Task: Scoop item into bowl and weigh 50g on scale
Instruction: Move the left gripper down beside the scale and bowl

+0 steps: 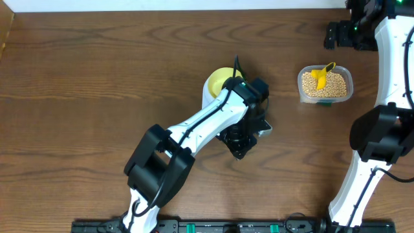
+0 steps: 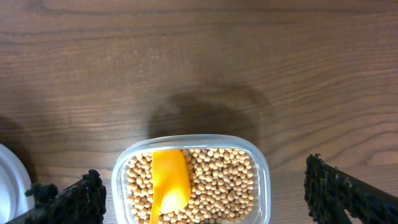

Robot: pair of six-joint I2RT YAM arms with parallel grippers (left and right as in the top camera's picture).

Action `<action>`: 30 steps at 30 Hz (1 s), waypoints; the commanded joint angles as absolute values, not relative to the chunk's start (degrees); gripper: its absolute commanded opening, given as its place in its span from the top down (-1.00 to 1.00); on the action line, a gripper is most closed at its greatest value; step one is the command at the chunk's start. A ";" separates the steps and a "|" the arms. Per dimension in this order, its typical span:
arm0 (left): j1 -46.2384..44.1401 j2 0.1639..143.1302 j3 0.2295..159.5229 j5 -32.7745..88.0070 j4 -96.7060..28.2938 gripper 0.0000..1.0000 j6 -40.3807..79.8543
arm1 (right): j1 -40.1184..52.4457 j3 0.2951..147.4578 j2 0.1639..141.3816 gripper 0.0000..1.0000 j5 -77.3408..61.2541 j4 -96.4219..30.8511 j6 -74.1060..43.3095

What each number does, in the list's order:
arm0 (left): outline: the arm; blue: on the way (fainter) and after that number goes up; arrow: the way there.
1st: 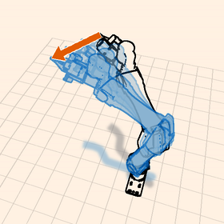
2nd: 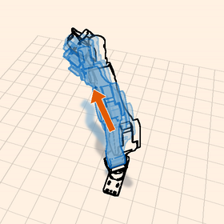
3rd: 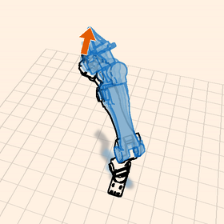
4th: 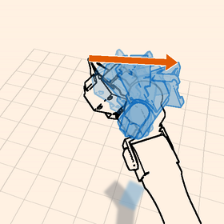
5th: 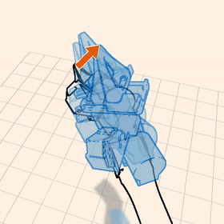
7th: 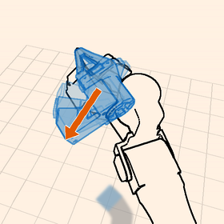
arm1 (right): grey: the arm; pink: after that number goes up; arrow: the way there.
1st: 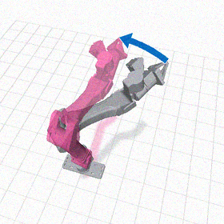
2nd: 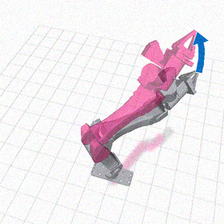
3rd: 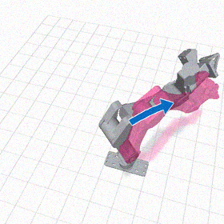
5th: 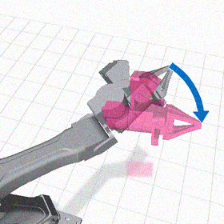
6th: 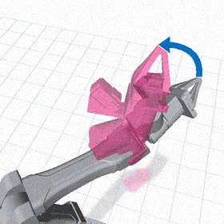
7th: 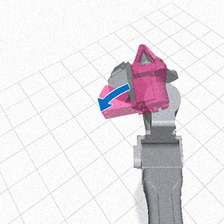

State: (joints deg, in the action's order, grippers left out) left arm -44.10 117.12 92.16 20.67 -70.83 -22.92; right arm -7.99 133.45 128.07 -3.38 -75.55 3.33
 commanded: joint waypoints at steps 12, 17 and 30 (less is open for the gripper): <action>-44.03 117.36 91.70 15.59 -64.62 -0.42 -30.35 | -7.88 133.69 128.27 -0.99 -3.36 -75.59 2.63; -44.01 117.54 91.70 15.59 -62.63 -0.55 -32.77 | -7.88 133.69 128.27 -0.99 -3.36 -75.59 2.63; -44.23 120.66 91.46 15.62 -63.66 -0.60 -37.41 | -7.88 133.69 128.27 -0.99 -3.36 -75.59 2.63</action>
State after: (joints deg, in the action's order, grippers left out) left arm -44.10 119.50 92.16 16.16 -63.11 -33.80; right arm -7.99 133.45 128.07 -3.38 -75.55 3.33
